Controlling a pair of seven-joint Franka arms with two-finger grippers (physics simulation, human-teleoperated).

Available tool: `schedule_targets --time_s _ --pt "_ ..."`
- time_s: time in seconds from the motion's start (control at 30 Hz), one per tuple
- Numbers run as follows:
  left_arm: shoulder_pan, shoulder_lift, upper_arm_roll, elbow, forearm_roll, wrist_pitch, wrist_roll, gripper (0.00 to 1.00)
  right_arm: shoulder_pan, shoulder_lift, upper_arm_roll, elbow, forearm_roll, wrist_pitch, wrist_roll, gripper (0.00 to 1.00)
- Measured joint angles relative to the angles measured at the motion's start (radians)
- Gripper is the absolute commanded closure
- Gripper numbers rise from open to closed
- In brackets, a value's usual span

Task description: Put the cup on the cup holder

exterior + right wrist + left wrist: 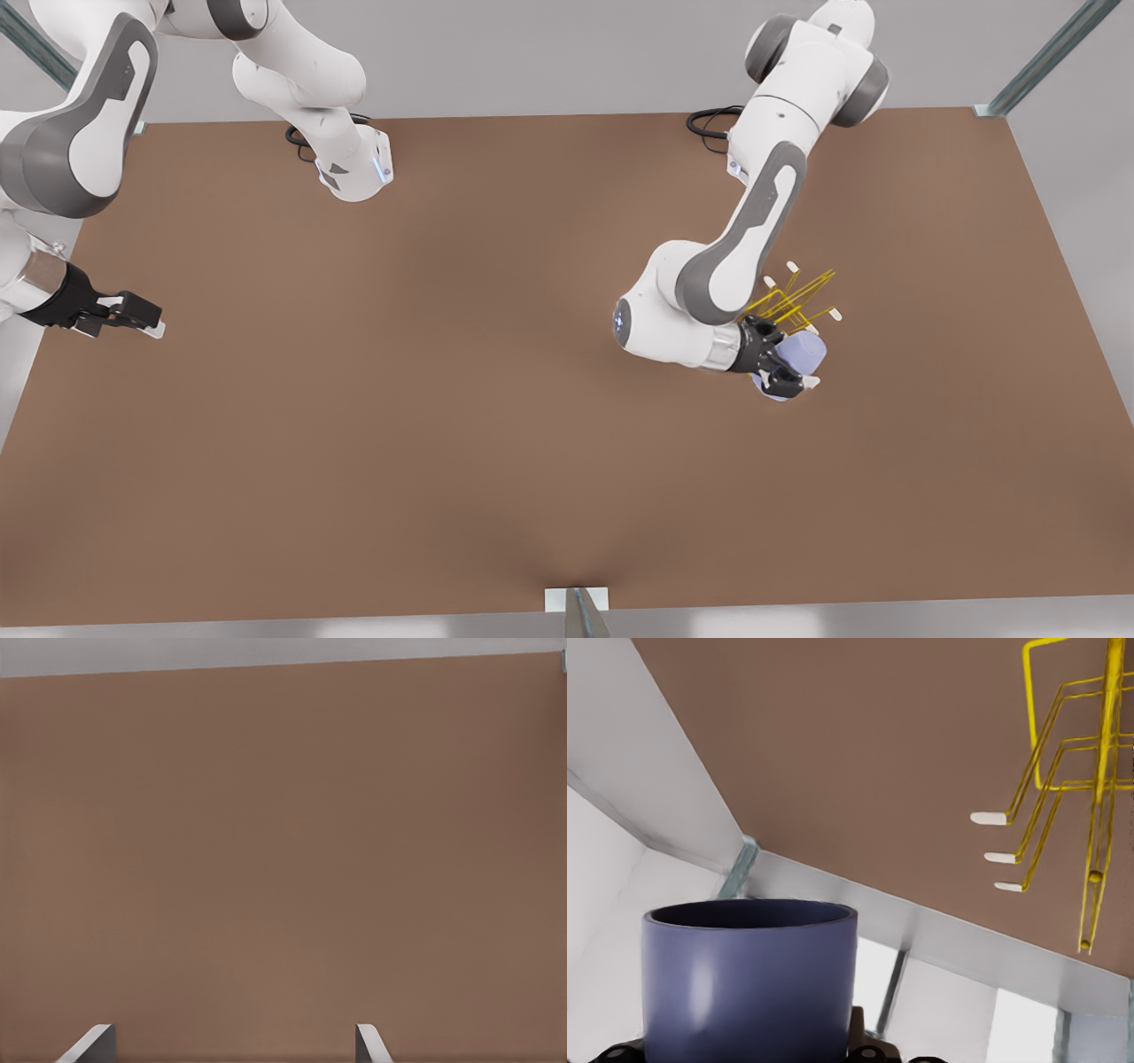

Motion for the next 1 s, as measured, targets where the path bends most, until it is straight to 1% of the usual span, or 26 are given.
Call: schedule_targets --time_s 0.1,0.2,0.37,0.6,0.73,0.83,1.0 --pt "0.002 0.023 0.002 0.0 0.034 -0.15 0.085 0.25 0.002 0.0 0.001 0.0 0.0 0.002 0.001 0.0" --pt "0.015 0.068 0.008 0.008 0.017 -0.291 0.162 0.25 0.002 0.0 0.001 0.0 0.0 0.003 0.002 0.0" --pt "0.057 0.128 0.033 0.011 -0.015 -0.418 0.262 0.25 0.002 0.0 0.001 0.0 0.0 0.004 0.003 0.0" --pt "0.062 0.188 0.033 0.053 -0.051 -0.475 0.358 0.25 0.002 0.001 0.001 0.0 0.0 0.009 0.004 0.0" --pt "0.062 0.224 0.05 0.064 -0.047 -0.474 0.39 0.25 0.002 0.0 0.001 0.0 0.0 0.011 0.004 0.0" --pt "0.054 0.264 0.051 0.127 -0.043 -0.469 0.409 0.25 0.002 0.001 0.001 0.0 0.0 0.013 0.005 0.0" --pt "0.047 0.292 0.051 0.159 -0.039 -0.452 0.432 0.25 0.002 0.001 0.001 0.0 0.0 0.013 0.005 0.0"
